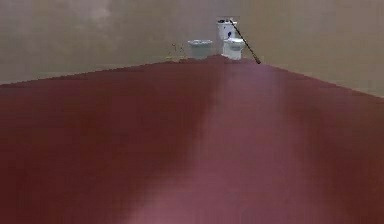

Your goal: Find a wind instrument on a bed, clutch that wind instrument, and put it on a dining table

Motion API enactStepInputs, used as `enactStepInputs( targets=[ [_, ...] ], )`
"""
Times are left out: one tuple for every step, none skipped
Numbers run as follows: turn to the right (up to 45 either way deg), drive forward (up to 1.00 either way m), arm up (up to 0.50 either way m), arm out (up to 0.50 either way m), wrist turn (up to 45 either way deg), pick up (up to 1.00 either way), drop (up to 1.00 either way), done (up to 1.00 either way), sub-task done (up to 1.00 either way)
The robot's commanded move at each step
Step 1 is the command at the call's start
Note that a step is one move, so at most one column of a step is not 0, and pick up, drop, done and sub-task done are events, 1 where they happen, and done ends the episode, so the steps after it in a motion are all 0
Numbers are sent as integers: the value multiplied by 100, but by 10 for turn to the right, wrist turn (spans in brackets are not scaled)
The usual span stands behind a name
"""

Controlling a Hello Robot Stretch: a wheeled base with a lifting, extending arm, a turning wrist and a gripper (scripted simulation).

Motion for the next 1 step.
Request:
enactStepInputs(
  targets=[
    [450,0,0,0,0,0,0,0,0]
  ],
)
